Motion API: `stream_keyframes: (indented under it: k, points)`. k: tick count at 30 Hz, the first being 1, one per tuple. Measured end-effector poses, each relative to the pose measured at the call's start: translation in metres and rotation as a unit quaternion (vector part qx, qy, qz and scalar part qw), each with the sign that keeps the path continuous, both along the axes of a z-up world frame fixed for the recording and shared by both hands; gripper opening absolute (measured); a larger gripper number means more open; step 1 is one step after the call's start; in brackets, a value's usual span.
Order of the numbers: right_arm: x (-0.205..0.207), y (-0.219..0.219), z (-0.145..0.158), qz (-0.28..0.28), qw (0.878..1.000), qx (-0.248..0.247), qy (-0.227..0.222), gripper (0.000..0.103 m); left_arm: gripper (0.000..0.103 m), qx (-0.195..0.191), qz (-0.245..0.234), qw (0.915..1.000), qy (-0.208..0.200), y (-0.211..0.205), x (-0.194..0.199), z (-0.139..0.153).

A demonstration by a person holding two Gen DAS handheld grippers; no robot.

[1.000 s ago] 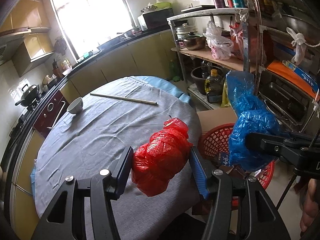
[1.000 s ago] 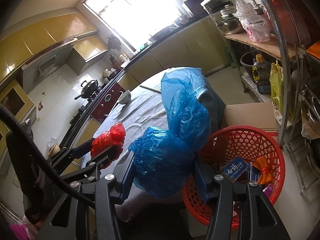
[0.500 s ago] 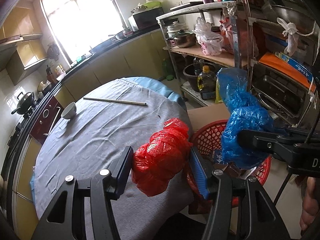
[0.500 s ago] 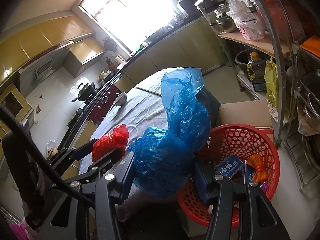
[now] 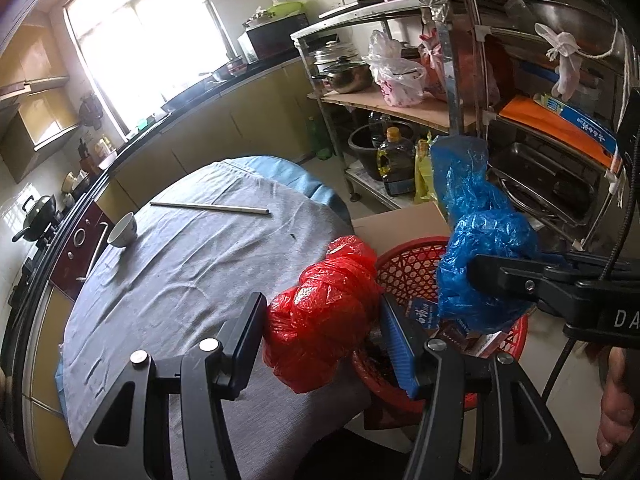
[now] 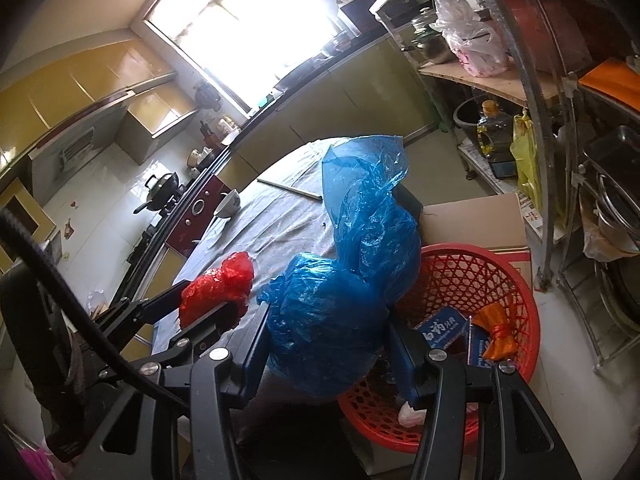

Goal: Collect trash
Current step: 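Carry the red bag with left tool while right carries blue bag over the red basket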

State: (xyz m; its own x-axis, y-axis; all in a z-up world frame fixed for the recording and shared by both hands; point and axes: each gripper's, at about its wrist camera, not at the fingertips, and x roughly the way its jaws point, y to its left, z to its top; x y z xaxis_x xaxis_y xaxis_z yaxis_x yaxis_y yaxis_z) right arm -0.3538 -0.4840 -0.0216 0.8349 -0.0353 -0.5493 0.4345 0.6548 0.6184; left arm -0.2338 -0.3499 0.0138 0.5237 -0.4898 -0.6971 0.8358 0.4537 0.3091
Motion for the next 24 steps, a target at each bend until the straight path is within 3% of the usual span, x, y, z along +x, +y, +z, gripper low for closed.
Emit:
stream_keyframes:
  k: [24]
  points:
    - [-0.030, -0.018, -0.026, -0.036, 0.999, 0.020, 0.026, 0.057, 0.059, 0.032, -0.038, 0.9987, 0.009, -0.029, -0.019, -0.024]
